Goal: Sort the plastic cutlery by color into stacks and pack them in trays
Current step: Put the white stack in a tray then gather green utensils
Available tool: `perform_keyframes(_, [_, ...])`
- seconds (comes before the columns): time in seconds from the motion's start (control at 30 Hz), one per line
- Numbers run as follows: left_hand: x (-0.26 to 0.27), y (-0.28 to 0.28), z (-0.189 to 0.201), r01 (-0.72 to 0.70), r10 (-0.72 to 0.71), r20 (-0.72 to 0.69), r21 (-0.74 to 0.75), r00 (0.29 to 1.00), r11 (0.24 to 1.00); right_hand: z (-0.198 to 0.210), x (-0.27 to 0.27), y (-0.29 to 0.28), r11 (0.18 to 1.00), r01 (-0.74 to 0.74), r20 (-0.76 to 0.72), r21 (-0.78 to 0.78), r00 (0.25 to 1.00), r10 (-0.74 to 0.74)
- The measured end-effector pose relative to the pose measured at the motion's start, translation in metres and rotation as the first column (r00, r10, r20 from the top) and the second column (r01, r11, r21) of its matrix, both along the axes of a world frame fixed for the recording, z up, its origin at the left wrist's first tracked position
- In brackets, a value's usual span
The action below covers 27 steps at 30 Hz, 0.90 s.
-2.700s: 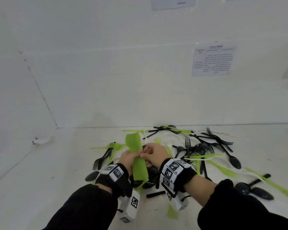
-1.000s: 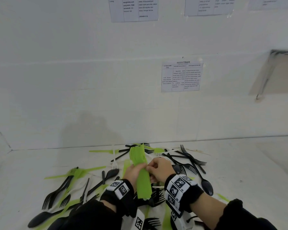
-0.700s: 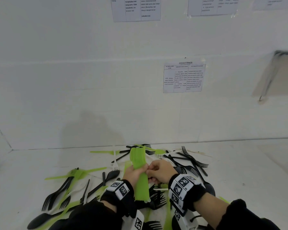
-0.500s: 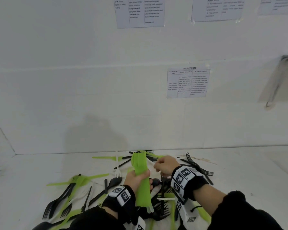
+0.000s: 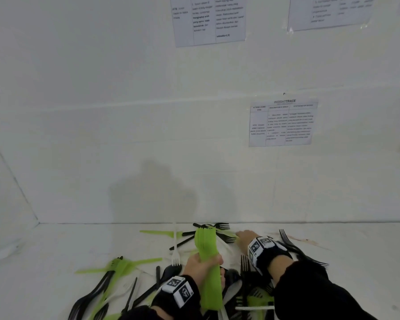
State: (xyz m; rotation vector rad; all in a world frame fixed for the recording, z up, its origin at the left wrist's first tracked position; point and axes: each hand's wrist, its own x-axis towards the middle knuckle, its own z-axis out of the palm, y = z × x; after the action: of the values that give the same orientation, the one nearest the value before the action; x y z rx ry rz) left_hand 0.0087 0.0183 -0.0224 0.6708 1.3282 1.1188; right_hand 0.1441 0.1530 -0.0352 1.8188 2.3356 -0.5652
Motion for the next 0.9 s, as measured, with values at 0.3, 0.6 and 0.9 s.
perform_keyframes(0.3, [0.006, 0.002, -0.004, 0.003, -0.003, 0.008, 0.005, 1.0, 1.0, 0.014, 0.011, -0.018, 0.996, -0.06, 0.05, 0.067, 0.997, 0.057])
perform_keyframes(0.6, [0.002, -0.007, -0.002, -0.072, 0.071, 0.013, 0.031, 0.997, 0.997, 0.044, 0.035, -0.033, 0.959, 0.205, -0.519, 0.197, 0.852, -0.075])
perform_keyframes(0.9, [0.004, -0.035, 0.007, -0.136, 0.133, 0.067, 0.049, 0.989, 0.989, 0.076, 0.043, -0.076, 0.88, 0.443, -0.815, 0.174, 0.566, -0.124])
